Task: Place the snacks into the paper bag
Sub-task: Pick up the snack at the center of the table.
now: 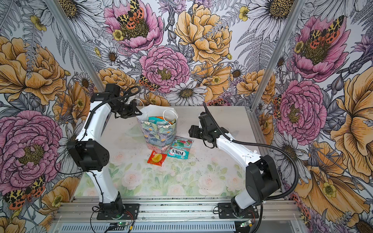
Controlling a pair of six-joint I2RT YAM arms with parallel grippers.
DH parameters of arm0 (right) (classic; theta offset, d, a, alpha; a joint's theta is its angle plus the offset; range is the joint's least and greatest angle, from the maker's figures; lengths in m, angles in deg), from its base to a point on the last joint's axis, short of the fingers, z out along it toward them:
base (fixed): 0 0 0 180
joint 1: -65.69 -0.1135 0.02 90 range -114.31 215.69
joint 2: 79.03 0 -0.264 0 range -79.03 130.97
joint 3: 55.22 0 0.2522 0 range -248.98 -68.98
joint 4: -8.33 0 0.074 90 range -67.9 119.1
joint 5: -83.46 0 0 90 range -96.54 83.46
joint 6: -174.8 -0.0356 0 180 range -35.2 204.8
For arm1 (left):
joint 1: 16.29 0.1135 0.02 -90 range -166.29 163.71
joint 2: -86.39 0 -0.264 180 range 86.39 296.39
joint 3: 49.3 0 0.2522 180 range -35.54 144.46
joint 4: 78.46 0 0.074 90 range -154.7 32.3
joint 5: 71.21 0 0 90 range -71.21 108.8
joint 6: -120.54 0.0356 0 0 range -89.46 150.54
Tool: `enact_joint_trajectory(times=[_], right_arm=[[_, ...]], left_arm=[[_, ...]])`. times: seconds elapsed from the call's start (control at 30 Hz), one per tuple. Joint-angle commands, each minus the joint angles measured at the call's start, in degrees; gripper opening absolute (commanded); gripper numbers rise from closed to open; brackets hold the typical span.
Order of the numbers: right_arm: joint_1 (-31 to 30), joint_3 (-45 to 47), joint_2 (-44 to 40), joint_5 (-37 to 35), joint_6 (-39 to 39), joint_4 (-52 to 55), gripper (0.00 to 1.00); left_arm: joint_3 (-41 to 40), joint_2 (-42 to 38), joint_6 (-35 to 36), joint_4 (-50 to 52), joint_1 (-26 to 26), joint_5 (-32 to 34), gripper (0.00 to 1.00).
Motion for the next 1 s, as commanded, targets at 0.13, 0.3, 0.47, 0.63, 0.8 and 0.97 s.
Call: enact_joint_trajectory(times=[0.13, 0.3, 0.47, 0.63, 0.8, 0.97], right_arm=[[-3.02, 7.73, 2.03, -0.48, -11.05, -11.24, 0.66], [-4.76, 8.12, 6.19, -0.34, -13.66, -14.44, 0.66], [-5.84, 7.64, 9.57, -1.31, -15.3, -16.14, 0.64], [-6.72, 6.71, 12.17, -2.68, -16.23, -16.25, 0.61], [-7.39, 5.76, 14.63, -3.52, -16.99, -16.26, 0.57], [-7.81, 4.17, 17.12, -4.0, -17.22, -16.6, 0.42]], left_arm=[[0.44, -2.3, 0.42, -1.9, 0.61, -1.81, 0.0], [0.3, -2.47, 0.51, -1.83, 0.18, -1.78, 0.0], [0.15, -2.54, 0.51, -1.89, 0.01, -1.75, 0.0], [0.06, -2.76, 0.64, -1.9, -0.23, -1.73, 0.0], [-0.22, -2.95, 0.66, -1.83, -0.38, -1.79, 0.0], [-0.2, -3.22, 0.73, -1.89, -0.63, -1.9, 0.0]])
